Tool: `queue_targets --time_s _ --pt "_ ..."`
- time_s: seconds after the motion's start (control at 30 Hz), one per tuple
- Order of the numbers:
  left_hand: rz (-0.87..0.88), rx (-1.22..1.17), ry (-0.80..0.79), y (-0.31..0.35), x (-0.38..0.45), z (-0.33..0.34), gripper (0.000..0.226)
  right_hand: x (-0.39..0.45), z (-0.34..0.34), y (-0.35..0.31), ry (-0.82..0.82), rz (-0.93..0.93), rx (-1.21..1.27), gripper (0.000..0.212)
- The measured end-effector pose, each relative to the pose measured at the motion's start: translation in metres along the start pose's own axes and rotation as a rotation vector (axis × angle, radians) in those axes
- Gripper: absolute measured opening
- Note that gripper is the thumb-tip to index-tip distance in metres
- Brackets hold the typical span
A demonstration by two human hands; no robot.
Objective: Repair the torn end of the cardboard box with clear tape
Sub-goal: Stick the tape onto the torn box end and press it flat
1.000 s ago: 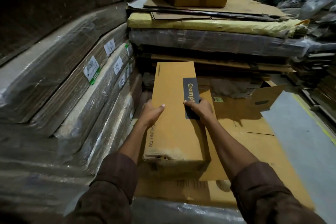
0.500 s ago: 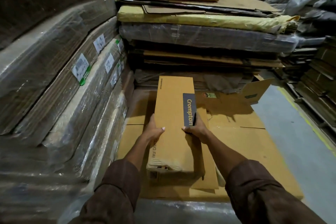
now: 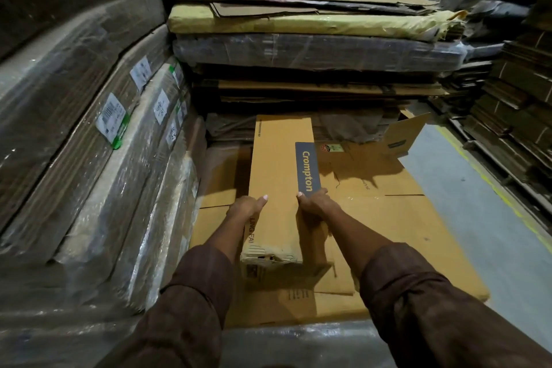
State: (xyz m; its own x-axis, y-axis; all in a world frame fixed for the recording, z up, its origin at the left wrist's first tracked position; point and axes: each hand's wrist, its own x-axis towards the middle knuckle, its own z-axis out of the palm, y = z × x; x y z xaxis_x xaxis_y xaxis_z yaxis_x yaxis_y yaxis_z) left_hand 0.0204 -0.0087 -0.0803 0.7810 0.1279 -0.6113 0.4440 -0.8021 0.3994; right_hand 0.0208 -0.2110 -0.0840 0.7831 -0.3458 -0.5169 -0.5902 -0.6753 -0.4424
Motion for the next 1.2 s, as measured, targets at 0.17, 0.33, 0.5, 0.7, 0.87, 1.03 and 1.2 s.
queue_targets --time_s 0.17,0.33,0.5,0.7,0.87,1.03,1.2 --pt "0.044 0.031 0.067 0.007 -0.003 0.002 0.085 0.009 0.004 0.015 0.013 -0.131 0.139 0.08" --pt "0.054 0.039 0.088 0.013 -0.011 0.004 0.082 0.012 -0.003 0.021 -0.005 -0.209 0.185 0.071" --pt "0.015 -0.009 0.082 0.021 -0.022 0.011 0.081 0.02 -0.017 0.026 -0.077 -0.212 0.245 0.065" --pt "-0.004 0.178 0.379 0.048 -0.05 0.024 0.093 0.037 -0.019 0.05 -0.076 -0.168 0.556 0.071" --pt "0.324 0.135 0.435 0.08 -0.083 0.04 0.059 0.054 -0.015 0.113 -0.027 0.004 0.615 0.038" --pt "0.45 0.147 0.402 0.097 -0.092 0.062 0.049 0.061 -0.01 0.204 -0.066 0.016 0.196 0.02" --pt "0.505 0.002 0.457 0.101 -0.094 0.08 0.041 0.064 0.001 0.257 -0.186 -0.033 -0.184 0.021"
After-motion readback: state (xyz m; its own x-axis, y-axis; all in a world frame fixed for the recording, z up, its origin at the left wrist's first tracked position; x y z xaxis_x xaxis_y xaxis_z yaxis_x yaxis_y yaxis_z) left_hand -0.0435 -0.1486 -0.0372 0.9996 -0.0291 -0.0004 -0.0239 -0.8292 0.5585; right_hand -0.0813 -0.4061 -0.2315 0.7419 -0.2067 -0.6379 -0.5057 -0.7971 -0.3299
